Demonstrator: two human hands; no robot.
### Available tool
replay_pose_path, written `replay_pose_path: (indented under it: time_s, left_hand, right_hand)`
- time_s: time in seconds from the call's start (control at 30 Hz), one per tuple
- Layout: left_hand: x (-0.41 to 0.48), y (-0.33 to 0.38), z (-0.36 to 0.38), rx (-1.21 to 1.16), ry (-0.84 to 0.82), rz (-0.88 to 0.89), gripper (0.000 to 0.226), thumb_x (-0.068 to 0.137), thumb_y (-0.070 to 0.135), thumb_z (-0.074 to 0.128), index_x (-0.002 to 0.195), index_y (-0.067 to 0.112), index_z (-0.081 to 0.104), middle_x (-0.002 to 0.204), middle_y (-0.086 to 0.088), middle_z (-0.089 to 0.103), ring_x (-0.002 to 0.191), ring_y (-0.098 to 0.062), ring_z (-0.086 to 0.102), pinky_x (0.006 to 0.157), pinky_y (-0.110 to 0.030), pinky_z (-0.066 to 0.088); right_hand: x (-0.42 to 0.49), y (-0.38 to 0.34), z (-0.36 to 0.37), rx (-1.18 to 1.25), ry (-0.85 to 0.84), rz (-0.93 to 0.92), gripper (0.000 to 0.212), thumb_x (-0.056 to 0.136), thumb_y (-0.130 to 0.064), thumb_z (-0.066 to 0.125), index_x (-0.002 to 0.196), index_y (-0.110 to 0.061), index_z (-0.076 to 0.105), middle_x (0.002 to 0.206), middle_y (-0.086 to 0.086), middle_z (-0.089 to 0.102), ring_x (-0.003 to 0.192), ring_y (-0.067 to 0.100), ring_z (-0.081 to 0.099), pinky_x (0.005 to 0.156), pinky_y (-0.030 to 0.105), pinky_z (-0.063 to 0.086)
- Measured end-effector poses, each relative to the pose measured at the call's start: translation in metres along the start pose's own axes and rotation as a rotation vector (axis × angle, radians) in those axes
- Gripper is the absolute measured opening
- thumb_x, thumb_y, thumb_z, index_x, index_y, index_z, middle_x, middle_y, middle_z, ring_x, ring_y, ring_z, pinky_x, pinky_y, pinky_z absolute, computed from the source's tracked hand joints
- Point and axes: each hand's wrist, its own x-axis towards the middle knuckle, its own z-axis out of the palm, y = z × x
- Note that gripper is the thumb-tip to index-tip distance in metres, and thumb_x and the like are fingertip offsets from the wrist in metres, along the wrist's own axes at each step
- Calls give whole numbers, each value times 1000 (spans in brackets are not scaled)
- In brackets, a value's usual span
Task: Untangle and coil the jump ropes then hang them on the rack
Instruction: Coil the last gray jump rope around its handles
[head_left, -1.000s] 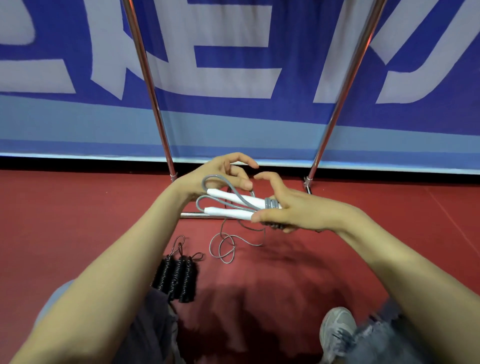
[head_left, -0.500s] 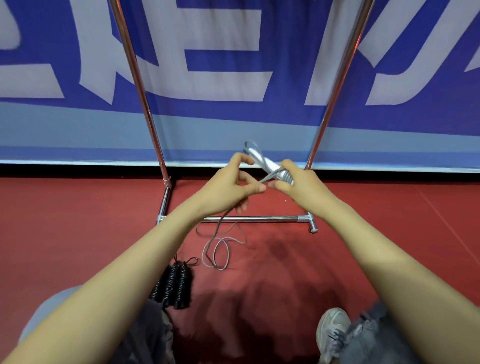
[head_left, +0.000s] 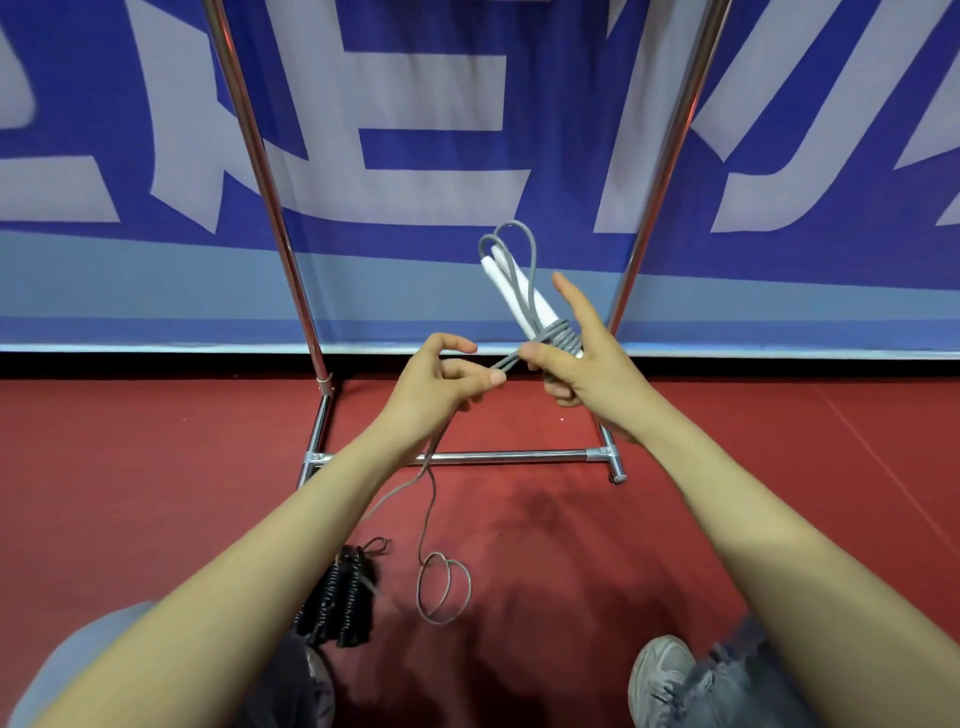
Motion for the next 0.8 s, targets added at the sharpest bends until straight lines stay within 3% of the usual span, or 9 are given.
replay_pose_path:
  time_s: [0.17,0.37,0.43,0.53,0.63,0.7,0.8]
  left_hand:
    - [-3,-5,5,-31,-111,-32,29,86,7,69,105,11,47,64,-4,66,44,-11,38,47,-20,32]
    - [1,-5,-8,-55,-177,21,25,90,26,57,107,8,55,64,-1,62,57,-12,41,59,-21,34]
    - [2,-5,-12,-117,-236,-33,21,88,19,56,107,10,55,66,0,65,58,-10,47,61,-18,39]
    - [4,-6,-18,-95,-271,-44,27,84,4,61,110,11,54,72,-3,70,65,-8,58,70,-17,45]
    - [3,1,-21,30,-244,76,31,82,-4,65,109,10,56,86,-3,73,82,-9,66,83,-21,48]
    - [4,8,-25,200,-217,172,31,82,-5,65,100,17,55,79,3,69,74,-7,62,69,-19,47]
    - [7,13,-36,201,-353,75,43,72,-6,71,104,15,53,68,-12,63,61,-20,58,58,-27,46]
  right_hand:
    - [1,-4,6,113,127,45,45,92,-51,54,134,-46,38,70,11,52,48,13,26,43,21,22]
    - [-3,-11,5,152,186,13,35,100,-40,44,134,-37,36,66,11,60,45,14,45,39,19,23]
    - [-5,-14,5,168,168,-3,35,100,-39,45,134,-37,37,67,8,60,55,19,53,38,19,23]
    - [-12,-20,8,154,21,6,41,98,-37,47,137,-40,35,68,9,59,55,21,54,39,19,22]
    - [-23,-27,17,94,-200,71,58,92,-34,50,144,-36,24,63,16,57,40,16,38,38,17,22]
    - [-29,-29,19,43,-325,141,61,90,-29,53,143,-28,24,64,18,55,36,13,36,36,16,23]
    - [-34,-24,18,-199,-518,290,56,91,-25,62,134,-26,26,65,11,62,38,13,37,40,19,26]
